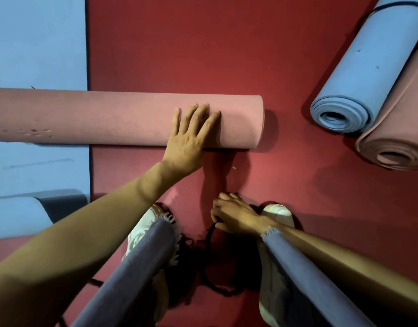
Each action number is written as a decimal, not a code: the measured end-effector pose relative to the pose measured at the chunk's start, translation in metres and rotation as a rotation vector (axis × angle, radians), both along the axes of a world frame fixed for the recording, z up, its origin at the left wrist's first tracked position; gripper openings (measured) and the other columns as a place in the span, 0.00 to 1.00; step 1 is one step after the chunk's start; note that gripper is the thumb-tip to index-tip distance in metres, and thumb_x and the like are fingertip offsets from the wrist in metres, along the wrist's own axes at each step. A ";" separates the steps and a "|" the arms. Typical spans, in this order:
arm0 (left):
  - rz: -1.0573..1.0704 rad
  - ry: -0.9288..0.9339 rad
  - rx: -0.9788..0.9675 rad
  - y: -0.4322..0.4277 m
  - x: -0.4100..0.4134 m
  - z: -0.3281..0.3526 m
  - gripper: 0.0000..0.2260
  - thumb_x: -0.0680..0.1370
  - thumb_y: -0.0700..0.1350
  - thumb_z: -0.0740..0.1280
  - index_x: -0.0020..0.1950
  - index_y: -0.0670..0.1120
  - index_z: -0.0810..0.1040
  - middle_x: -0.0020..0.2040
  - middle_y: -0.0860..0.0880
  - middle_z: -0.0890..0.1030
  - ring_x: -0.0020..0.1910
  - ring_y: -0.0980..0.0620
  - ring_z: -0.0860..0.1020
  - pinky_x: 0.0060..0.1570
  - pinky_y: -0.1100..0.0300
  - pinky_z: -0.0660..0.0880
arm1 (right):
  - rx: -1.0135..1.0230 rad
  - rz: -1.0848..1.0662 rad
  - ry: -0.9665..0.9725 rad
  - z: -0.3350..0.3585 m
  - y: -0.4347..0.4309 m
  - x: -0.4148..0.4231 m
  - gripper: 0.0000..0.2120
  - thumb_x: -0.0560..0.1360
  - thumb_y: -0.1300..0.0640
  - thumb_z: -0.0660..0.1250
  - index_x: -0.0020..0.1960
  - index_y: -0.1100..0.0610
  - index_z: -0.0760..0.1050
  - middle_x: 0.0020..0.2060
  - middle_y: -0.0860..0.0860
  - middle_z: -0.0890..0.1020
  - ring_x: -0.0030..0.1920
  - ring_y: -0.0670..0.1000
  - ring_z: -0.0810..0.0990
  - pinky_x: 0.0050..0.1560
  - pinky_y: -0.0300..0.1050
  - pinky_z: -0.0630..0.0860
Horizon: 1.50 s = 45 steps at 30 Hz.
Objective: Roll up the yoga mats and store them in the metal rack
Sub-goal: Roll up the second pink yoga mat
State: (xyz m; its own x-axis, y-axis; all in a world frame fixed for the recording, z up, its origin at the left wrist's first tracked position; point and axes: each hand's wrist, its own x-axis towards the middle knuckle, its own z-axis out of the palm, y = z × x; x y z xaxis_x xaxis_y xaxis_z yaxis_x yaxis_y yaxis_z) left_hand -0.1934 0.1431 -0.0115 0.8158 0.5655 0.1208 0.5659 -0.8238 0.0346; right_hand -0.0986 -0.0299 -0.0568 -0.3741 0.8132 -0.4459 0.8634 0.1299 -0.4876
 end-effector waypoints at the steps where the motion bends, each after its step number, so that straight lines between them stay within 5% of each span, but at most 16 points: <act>1: 0.000 0.012 0.010 0.000 0.000 0.000 0.46 0.58 0.43 0.75 0.74 0.43 0.63 0.70 0.37 0.67 0.69 0.38 0.60 0.68 0.34 0.54 | 0.023 -0.022 0.008 0.000 0.000 0.003 0.07 0.74 0.52 0.65 0.48 0.54 0.76 0.50 0.51 0.75 0.57 0.52 0.69 0.56 0.45 0.61; 3: 0.004 0.068 0.032 0.000 0.002 -0.001 0.50 0.55 0.45 0.78 0.74 0.43 0.60 0.70 0.36 0.67 0.69 0.36 0.61 0.68 0.33 0.55 | 0.054 -0.230 0.073 0.001 0.003 0.013 0.07 0.76 0.54 0.64 0.50 0.56 0.76 0.49 0.54 0.78 0.55 0.56 0.73 0.56 0.48 0.66; 8: 0.051 0.258 0.087 0.009 0.017 0.003 0.58 0.56 0.56 0.80 0.75 0.42 0.49 0.73 0.36 0.63 0.71 0.34 0.62 0.67 0.30 0.53 | 0.041 -1.216 0.359 0.018 0.027 0.062 0.06 0.73 0.61 0.69 0.42 0.57 0.72 0.38 0.55 0.80 0.38 0.51 0.77 0.45 0.44 0.73; 11: 0.090 0.264 0.070 0.025 0.031 0.006 0.54 0.59 0.62 0.76 0.75 0.42 0.52 0.71 0.36 0.66 0.69 0.34 0.65 0.64 0.28 0.57 | -0.043 -1.548 0.671 0.028 0.032 0.096 0.11 0.74 0.68 0.67 0.39 0.56 0.70 0.35 0.54 0.77 0.33 0.48 0.75 0.33 0.36 0.75; 14: 0.095 0.238 0.020 0.047 0.044 0.009 0.52 0.57 0.60 0.77 0.73 0.41 0.59 0.67 0.36 0.69 0.66 0.34 0.68 0.62 0.29 0.60 | -0.082 -1.747 0.896 0.031 0.040 0.119 0.10 0.75 0.69 0.64 0.42 0.56 0.70 0.36 0.53 0.77 0.34 0.46 0.77 0.32 0.34 0.76; 20: 0.067 0.053 0.047 0.058 0.041 0.022 0.49 0.57 0.61 0.77 0.70 0.39 0.65 0.65 0.36 0.71 0.63 0.35 0.68 0.60 0.30 0.62 | 0.062 -1.992 0.989 0.021 0.074 0.130 0.12 0.76 0.71 0.62 0.41 0.55 0.68 0.35 0.52 0.76 0.29 0.44 0.79 0.32 0.36 0.76; 28: 0.030 0.010 0.062 0.036 0.029 0.022 0.47 0.58 0.58 0.76 0.70 0.40 0.64 0.66 0.37 0.71 0.64 0.36 0.68 0.62 0.33 0.59 | 0.083 -2.074 1.595 0.030 0.105 0.132 0.14 0.77 0.75 0.54 0.43 0.57 0.66 0.38 0.54 0.77 0.28 0.46 0.81 0.31 0.39 0.80; 34: 0.009 0.046 0.033 0.032 0.037 0.016 0.45 0.58 0.56 0.74 0.70 0.41 0.62 0.65 0.38 0.71 0.63 0.36 0.69 0.61 0.32 0.61 | -0.020 -2.035 1.576 0.030 0.109 0.141 0.15 0.75 0.74 0.57 0.45 0.55 0.70 0.38 0.50 0.80 0.30 0.46 0.80 0.30 0.37 0.77; 41: 0.036 0.120 -0.020 0.044 0.054 0.008 0.47 0.58 0.64 0.70 0.70 0.41 0.65 0.65 0.38 0.71 0.62 0.36 0.70 0.60 0.32 0.62 | -0.262 -1.935 1.296 0.034 0.090 0.135 0.08 0.78 0.67 0.60 0.43 0.56 0.72 0.34 0.51 0.75 0.31 0.46 0.73 0.32 0.39 0.75; 45: 0.051 0.144 -0.008 0.048 0.058 0.007 0.51 0.54 0.63 0.76 0.71 0.42 0.66 0.65 0.38 0.72 0.63 0.36 0.70 0.61 0.33 0.63 | -0.257 -1.901 1.536 0.058 0.076 0.134 0.06 0.77 0.64 0.61 0.42 0.59 0.72 0.32 0.52 0.73 0.25 0.45 0.72 0.27 0.36 0.74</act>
